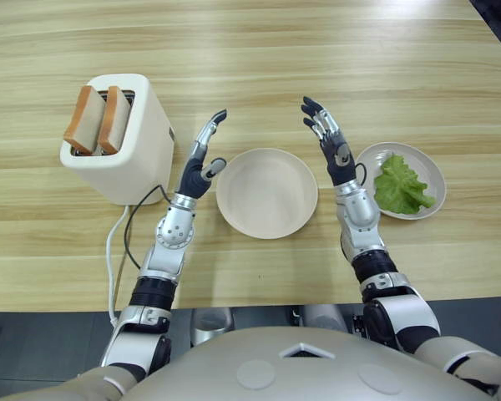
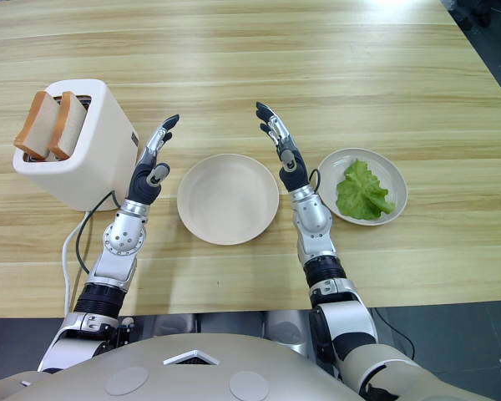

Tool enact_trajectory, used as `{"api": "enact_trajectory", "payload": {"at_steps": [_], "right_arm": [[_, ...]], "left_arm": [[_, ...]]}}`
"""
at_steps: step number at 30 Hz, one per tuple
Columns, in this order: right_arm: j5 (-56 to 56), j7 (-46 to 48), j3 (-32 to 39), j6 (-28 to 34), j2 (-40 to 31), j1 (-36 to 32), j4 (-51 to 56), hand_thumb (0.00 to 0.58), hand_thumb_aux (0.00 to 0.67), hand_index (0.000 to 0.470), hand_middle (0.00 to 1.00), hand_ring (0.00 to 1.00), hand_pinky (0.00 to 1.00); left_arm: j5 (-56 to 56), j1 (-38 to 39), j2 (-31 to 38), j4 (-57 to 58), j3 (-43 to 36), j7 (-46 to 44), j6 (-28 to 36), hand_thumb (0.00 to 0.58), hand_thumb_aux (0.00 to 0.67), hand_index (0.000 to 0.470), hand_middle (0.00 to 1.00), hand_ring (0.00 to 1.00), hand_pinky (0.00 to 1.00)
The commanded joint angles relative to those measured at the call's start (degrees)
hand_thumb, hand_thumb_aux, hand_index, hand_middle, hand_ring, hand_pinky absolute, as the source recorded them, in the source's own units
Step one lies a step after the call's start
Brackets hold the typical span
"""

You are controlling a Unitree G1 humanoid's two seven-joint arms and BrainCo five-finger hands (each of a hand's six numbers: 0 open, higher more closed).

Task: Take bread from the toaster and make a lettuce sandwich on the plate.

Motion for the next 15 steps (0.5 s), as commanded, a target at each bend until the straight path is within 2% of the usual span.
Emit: {"api": "enact_trajectory", "payload": {"at_steps": [1,11,15], "right_arm": [[-0.3,-0.1,0.0,0.1,0.1,0.3,-0.3,0.000,0.000,0.000,0.00,0.00,0.00],[-0.3,-0.1,0.0,0.1,0.1,0.0,0.1,0.000,0.000,0.000,0.00,0.00,0.00],[-0.4,-0.2,0.2,0.1,0.4,-0.4,0.7,0.000,0.000,0.000,0.00,0.00,0.00]], "left_arm": [[-0.6,0.2,0.1,1.2,0.1,0.1,0.0,0.000,0.000,0.000,0.00,0.00,0.00],[-0.6,0.0,0.1,1.5,0.2,0.2,-0.2,0.000,0.000,0.000,0.00,0.00,0.00],[1.2,1.0,1.3,-6.0,2.3,1.7,0.7,0.000,0.000,0.000,0.00,0.00,0.00]]}}
